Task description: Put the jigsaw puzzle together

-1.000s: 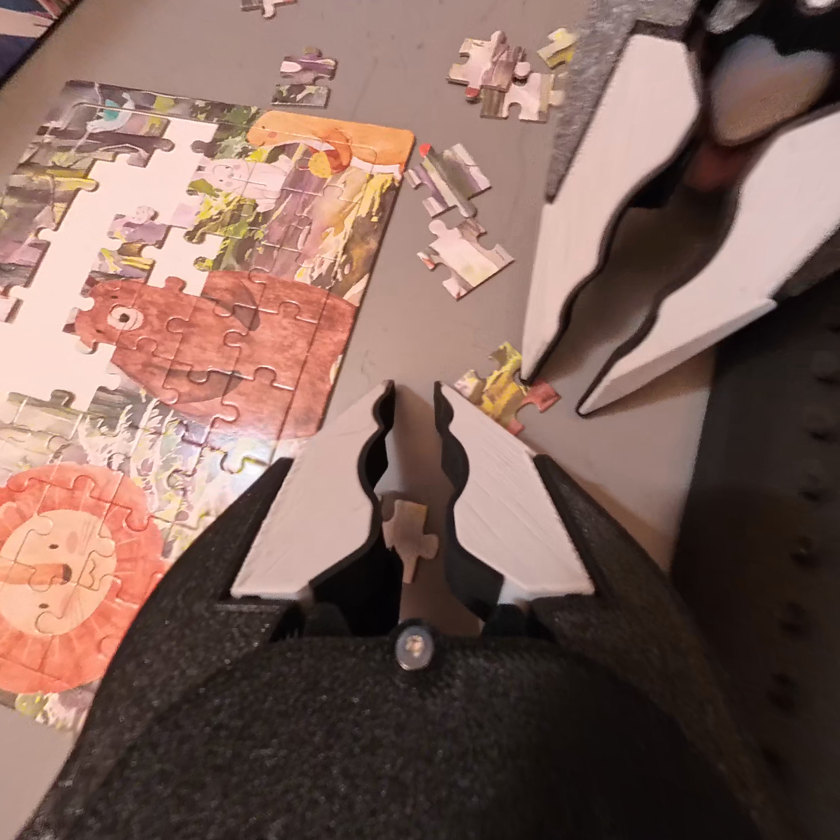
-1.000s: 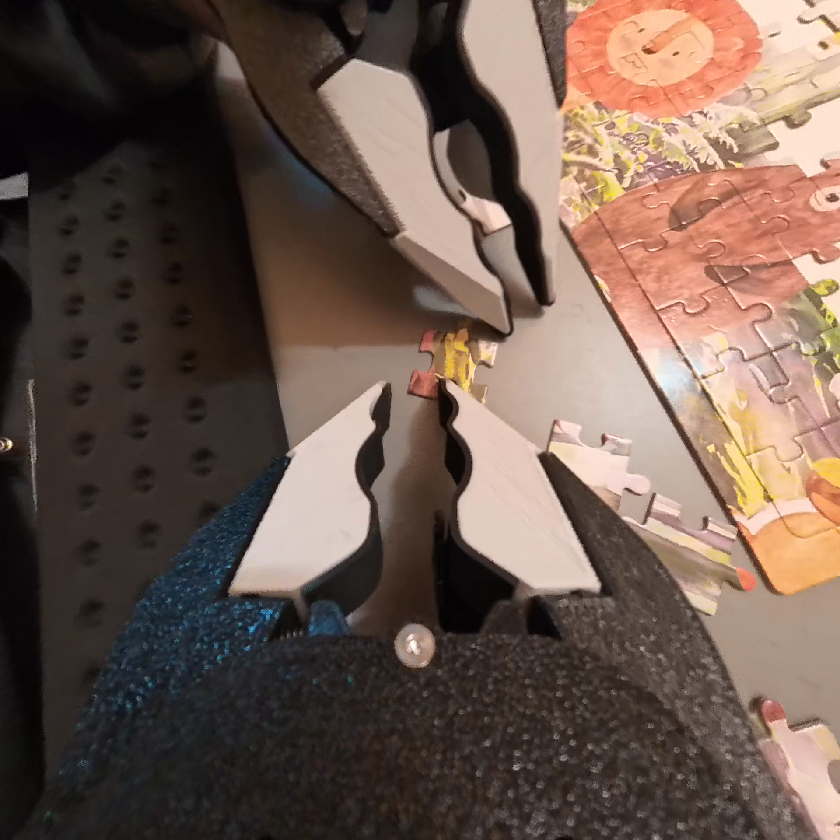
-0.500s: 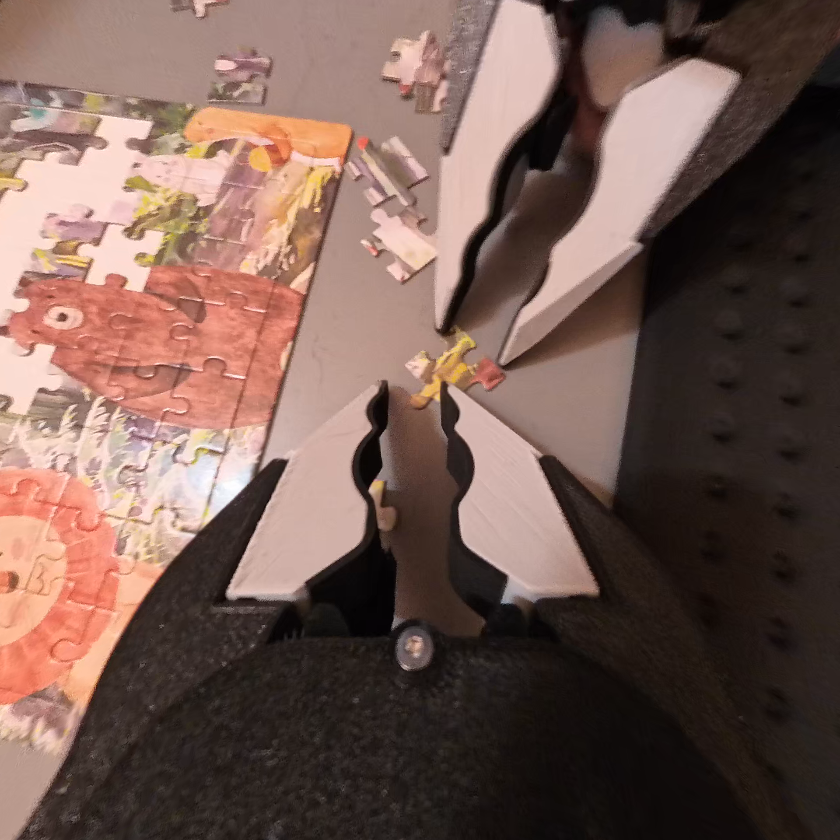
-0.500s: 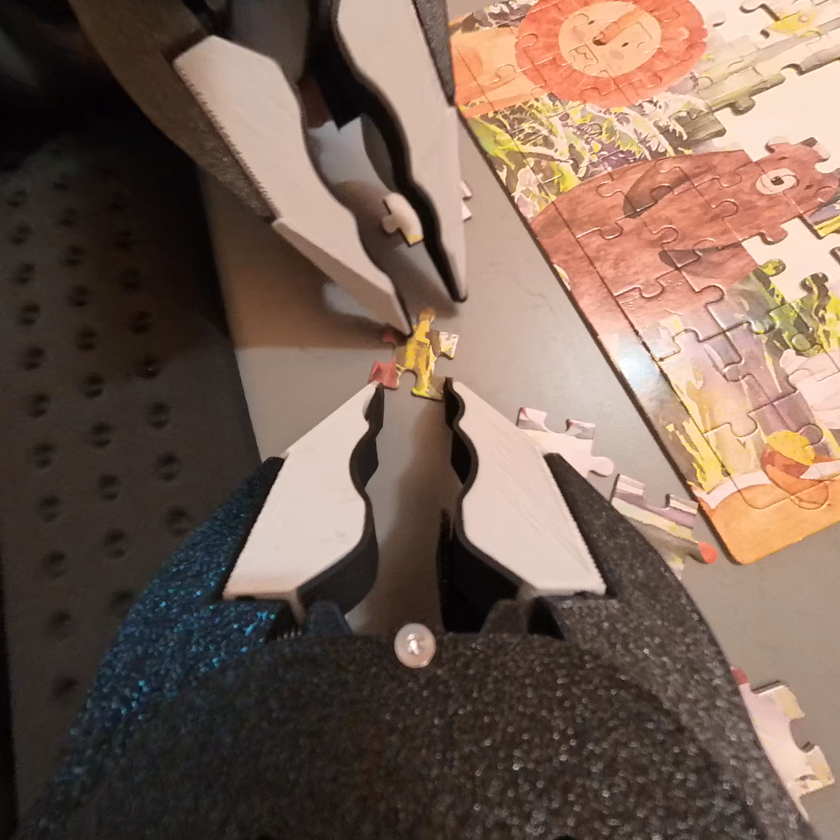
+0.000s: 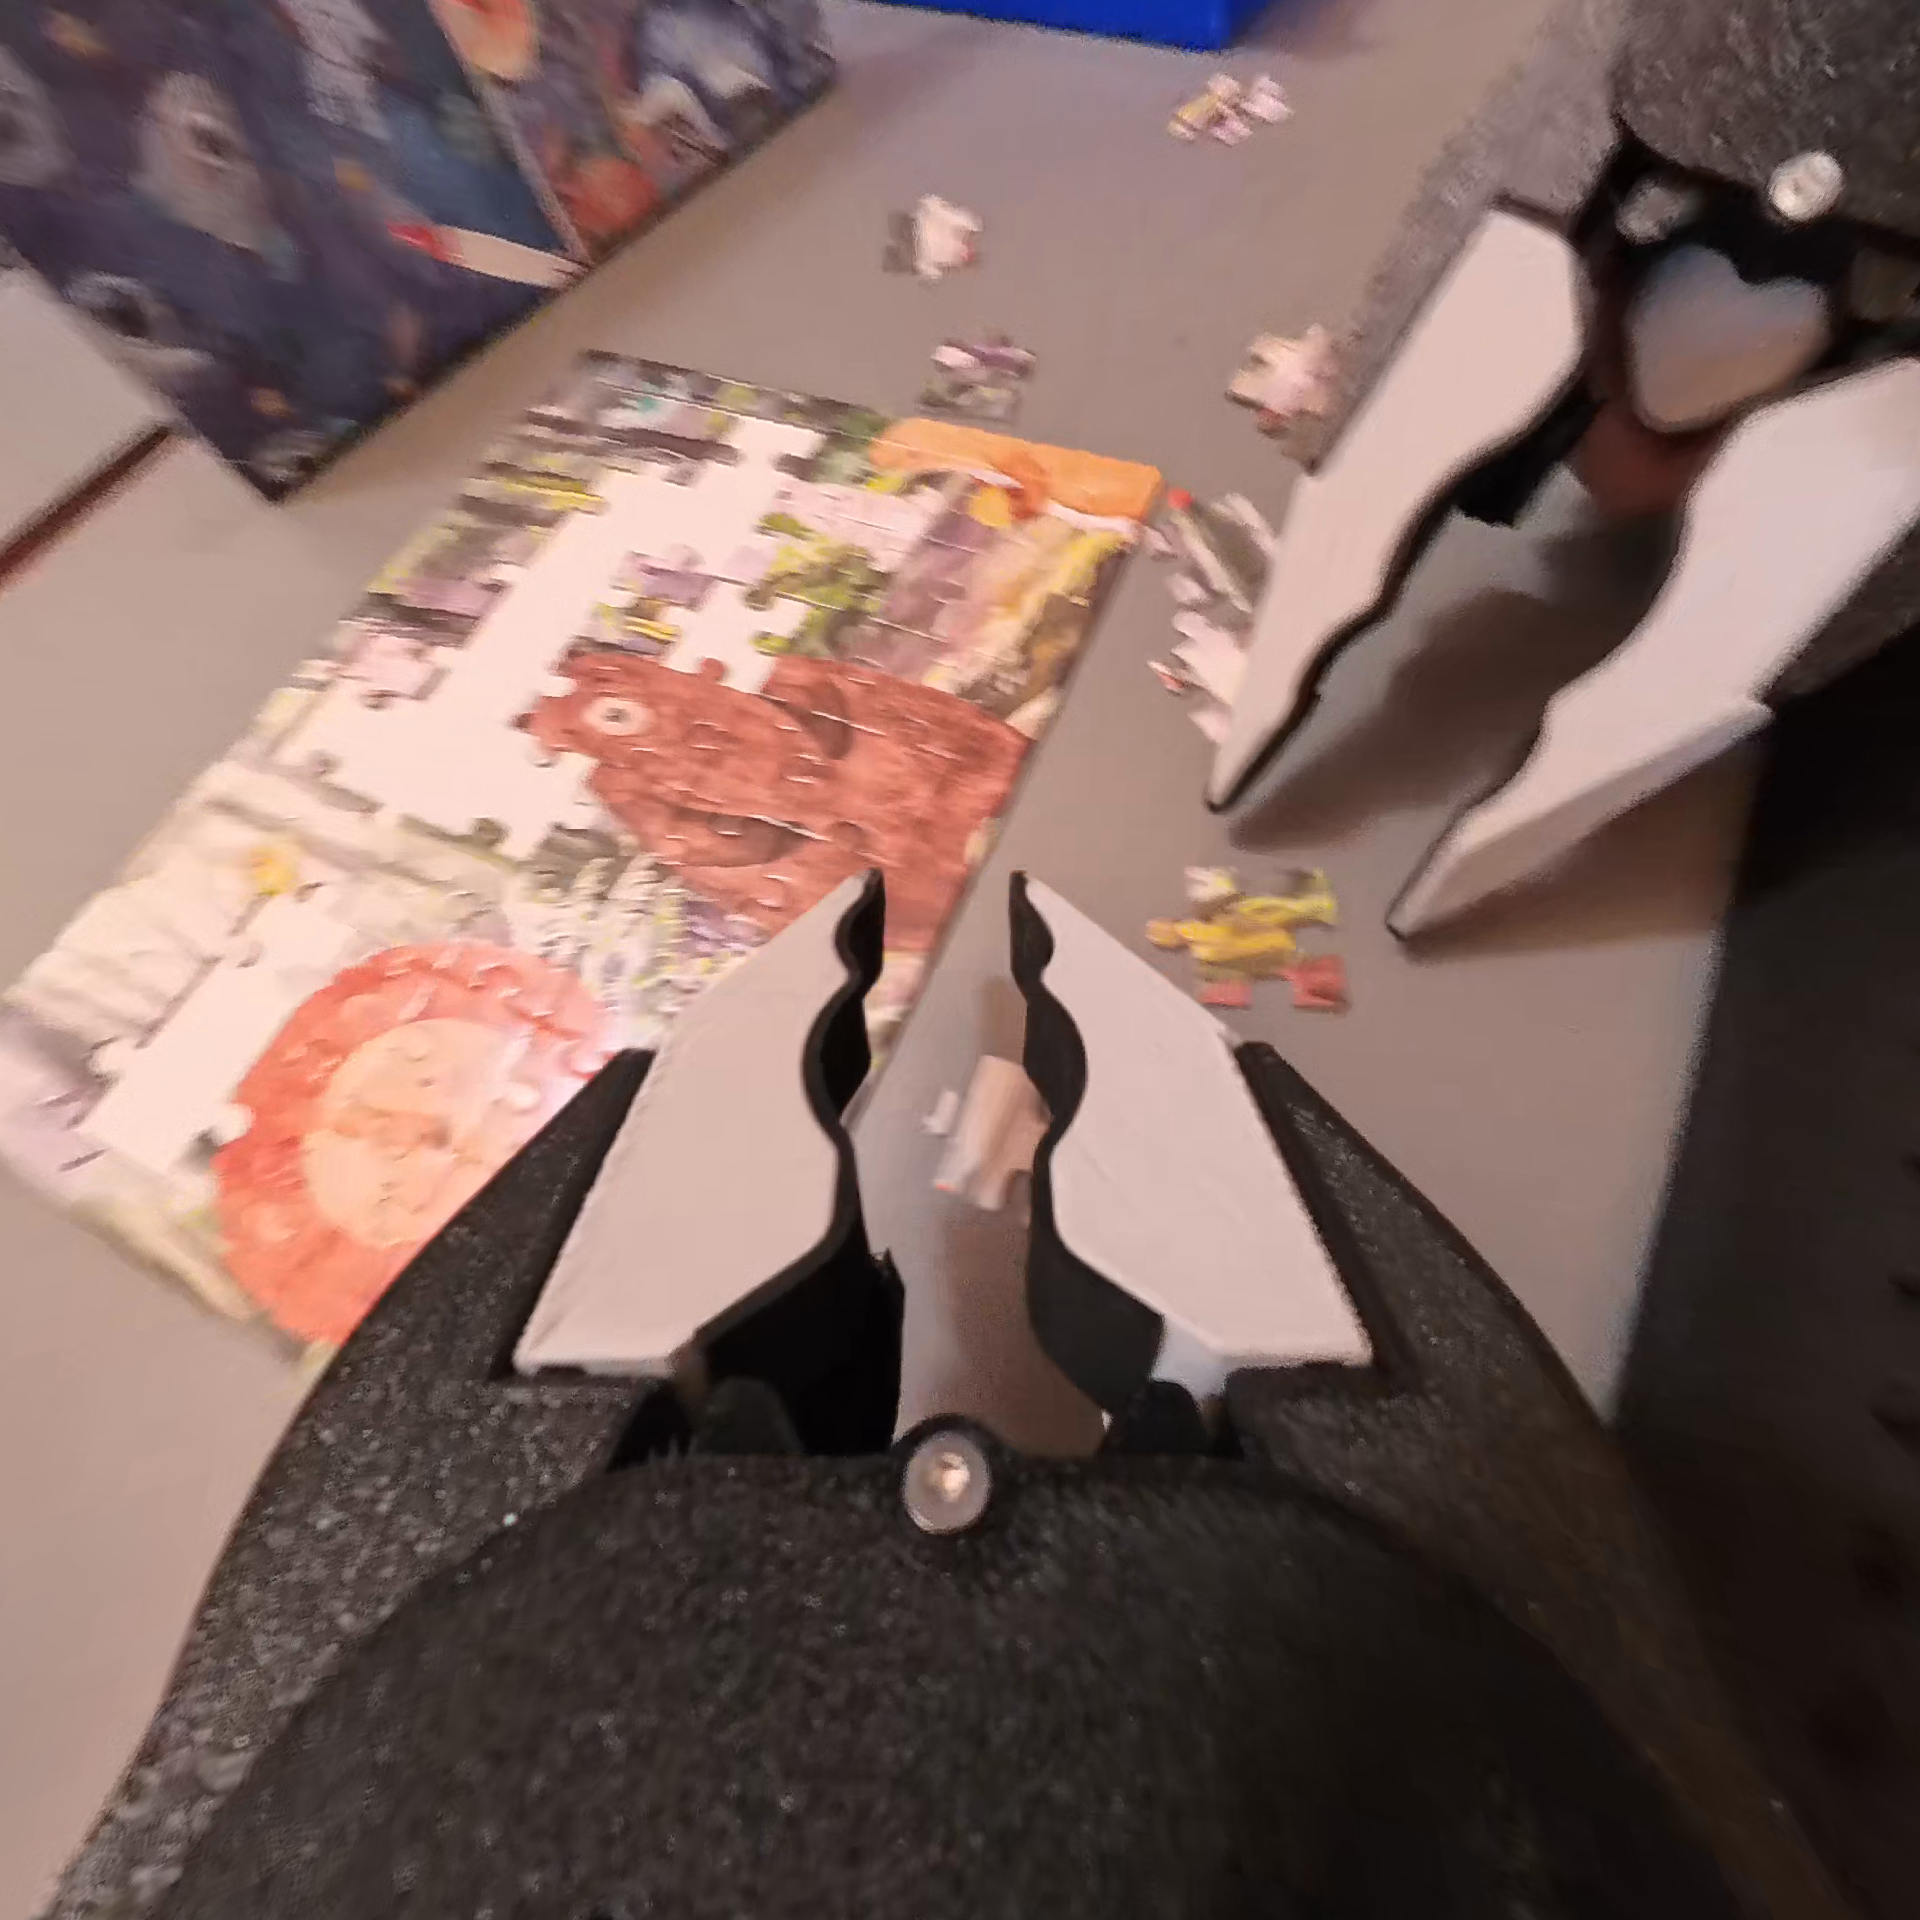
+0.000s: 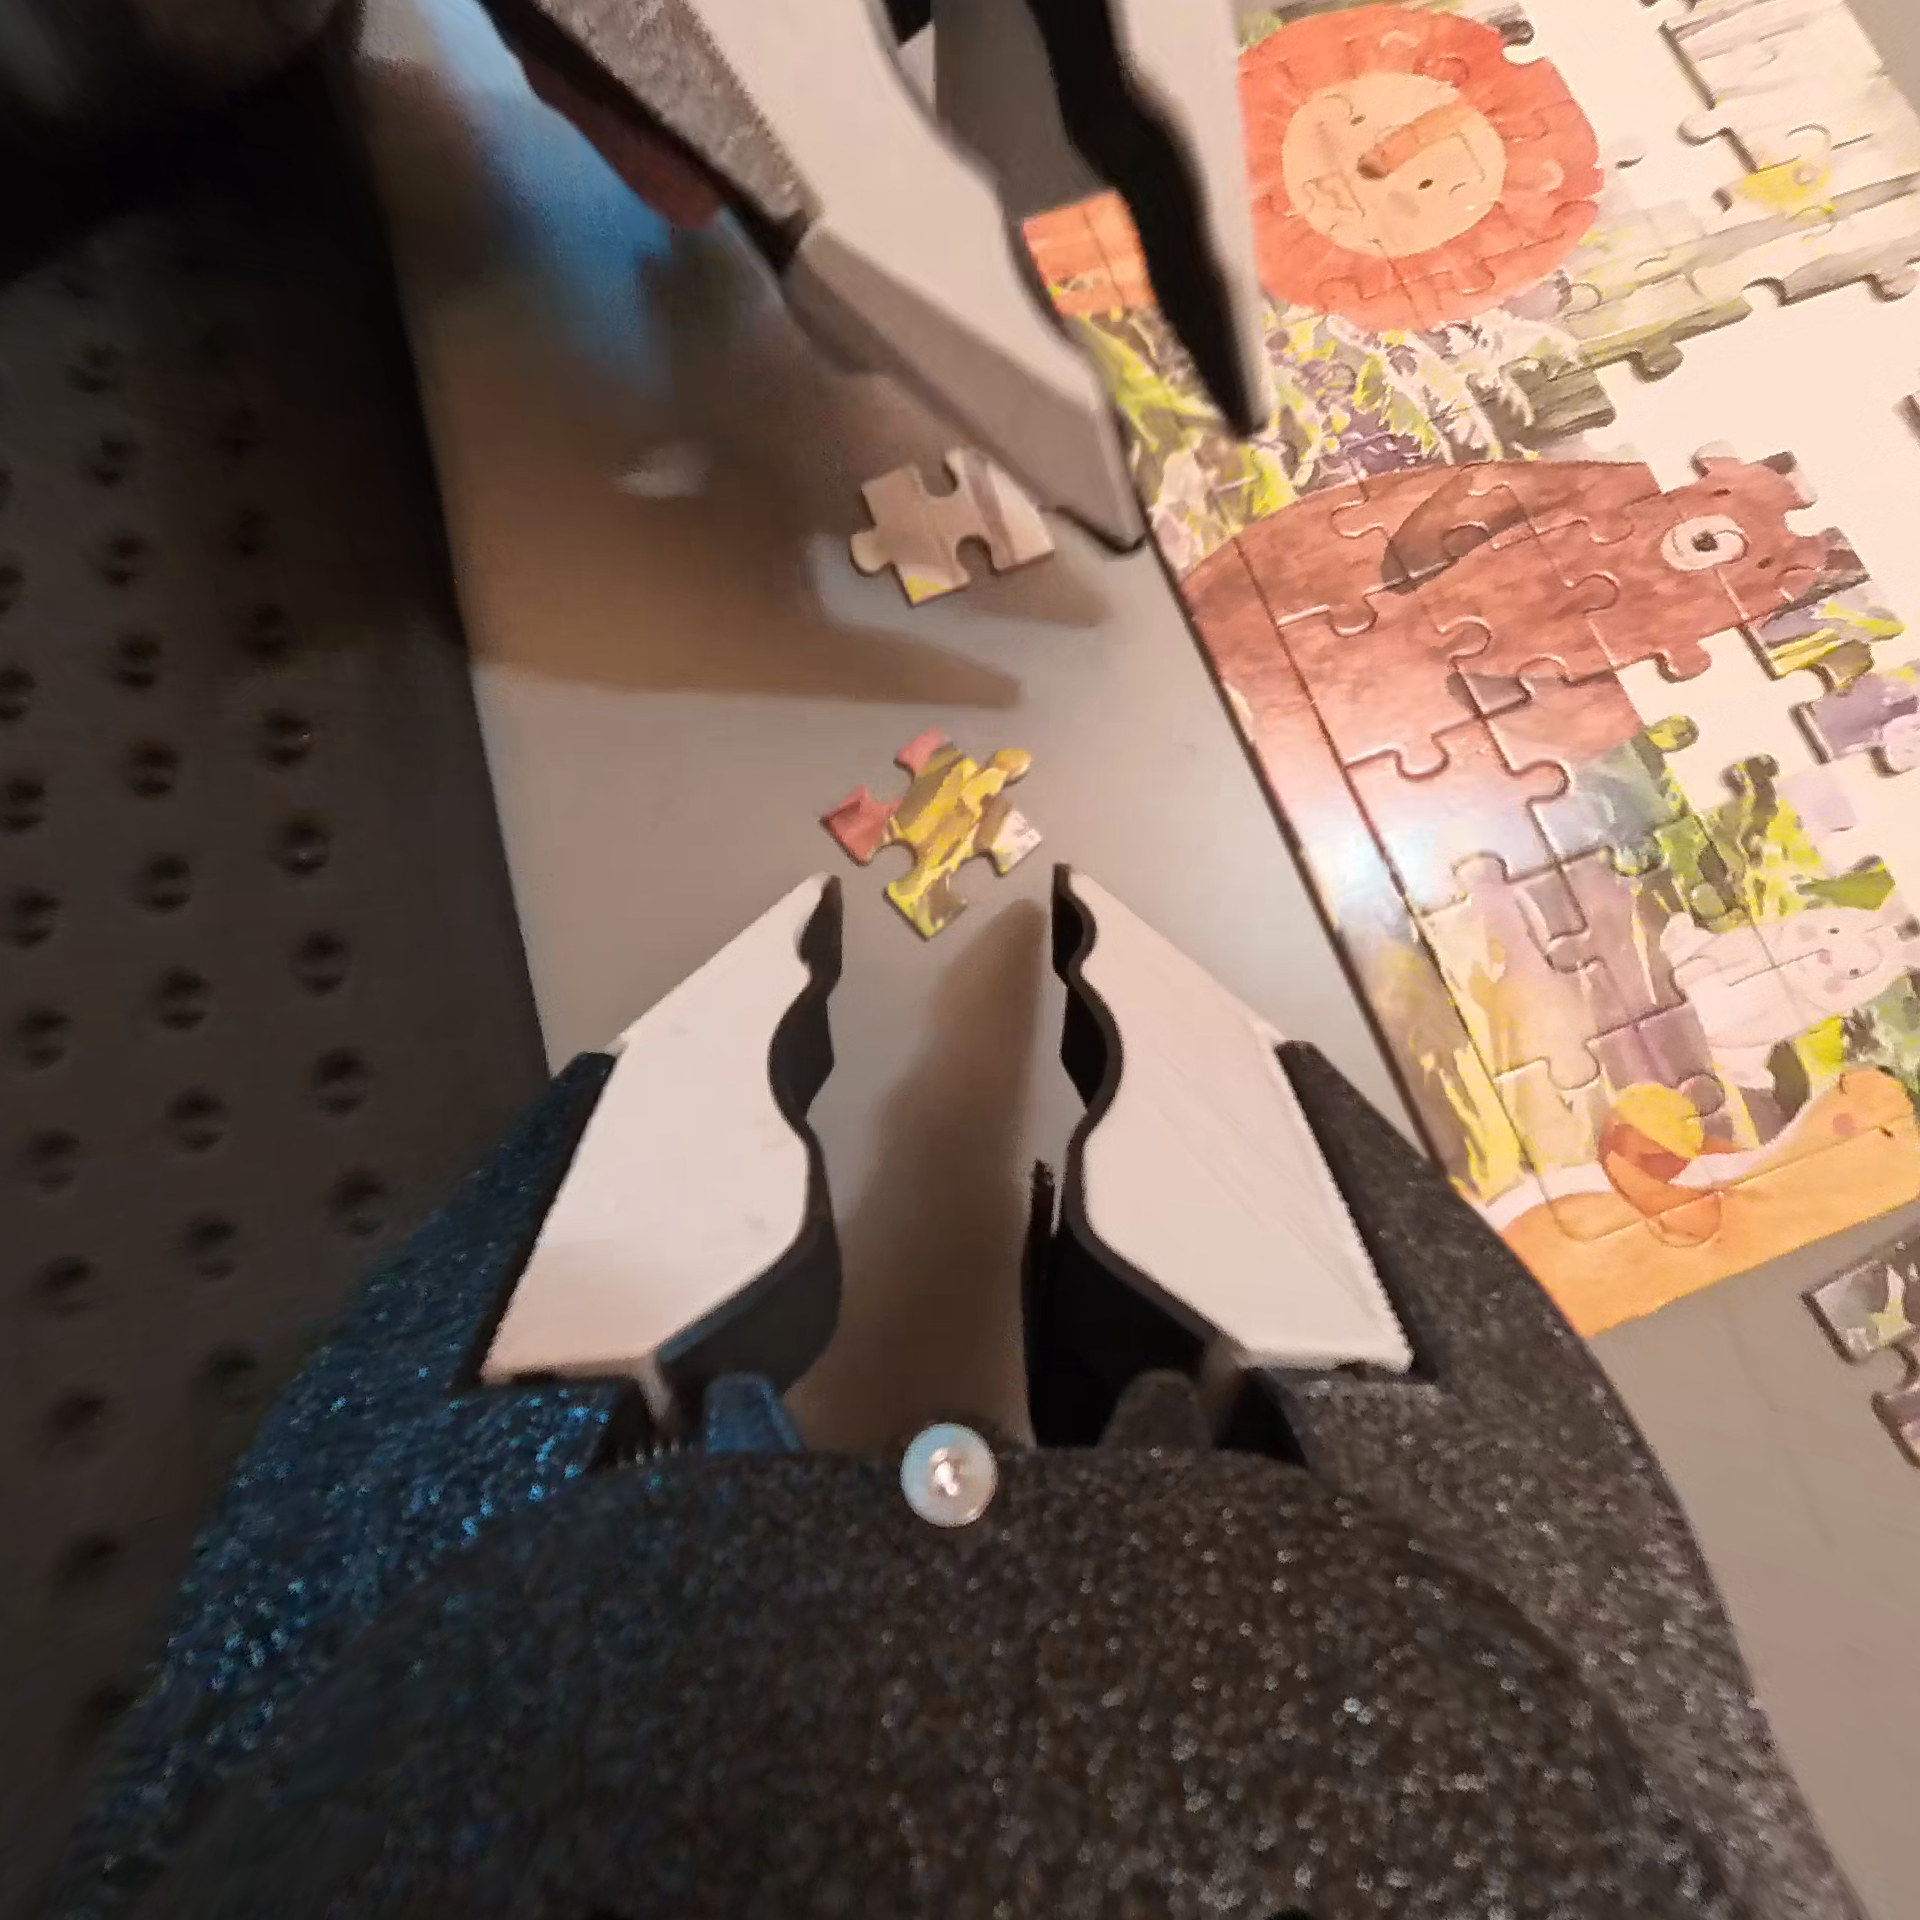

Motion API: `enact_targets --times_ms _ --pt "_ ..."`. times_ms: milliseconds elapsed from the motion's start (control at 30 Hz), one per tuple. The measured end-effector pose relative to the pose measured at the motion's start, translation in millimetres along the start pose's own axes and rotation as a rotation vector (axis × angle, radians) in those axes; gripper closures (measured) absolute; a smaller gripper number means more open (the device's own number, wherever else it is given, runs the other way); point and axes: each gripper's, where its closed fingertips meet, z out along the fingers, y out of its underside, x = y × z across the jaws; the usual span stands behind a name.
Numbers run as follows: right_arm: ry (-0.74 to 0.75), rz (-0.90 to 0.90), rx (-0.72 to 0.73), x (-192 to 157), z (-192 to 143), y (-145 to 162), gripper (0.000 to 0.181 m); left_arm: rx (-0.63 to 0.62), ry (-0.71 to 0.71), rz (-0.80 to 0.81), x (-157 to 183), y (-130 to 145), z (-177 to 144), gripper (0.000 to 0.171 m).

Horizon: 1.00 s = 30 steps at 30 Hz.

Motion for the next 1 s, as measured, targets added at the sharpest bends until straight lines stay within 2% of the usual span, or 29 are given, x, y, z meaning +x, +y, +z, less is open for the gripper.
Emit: enact_targets --times_ms 133,333,533,633,900,933,967,1000 --pt "-0.031 -0.013 0.018 -1 10 -8 0.131 0.074 -0.189 -0.085 -43 -8 -12 0.149" --pt "-0.012 -0.033 0.031 -4 17 -6 0.131 0.041 -0.299 -0.075 -66 5 -16 0.152" --pt "-0.032 0.0 0.042 -3 17 -5 0.133 0.049 -0.276 -0.062 -59 2 -14 0.153" --pt "-0.03 0.017 0.051 1 16 -5 0.141 0.041 -0.272 -0.051 -56 2 -13 0.153" --pt "-0.037 -0.015 0.029 3 16 -6 0.146 0.048 -0.274 -0.055 -57 2 -14 0.154" --pt "-0.036 -0.021 0.031 3 15 -7 0.15 0.04 -0.277 -0.06 -58 3 -13 0.154" --pt "-0.034 -0.036 0.036 3 14 -8 0.18 0.035 -0.282 -0.061 -59 4 -13 0.154" --pt "-0.006 -0.048 0.041 7 12 -10 0.181 0.035 -0.284 -0.061 -60 5 -13 0.154"
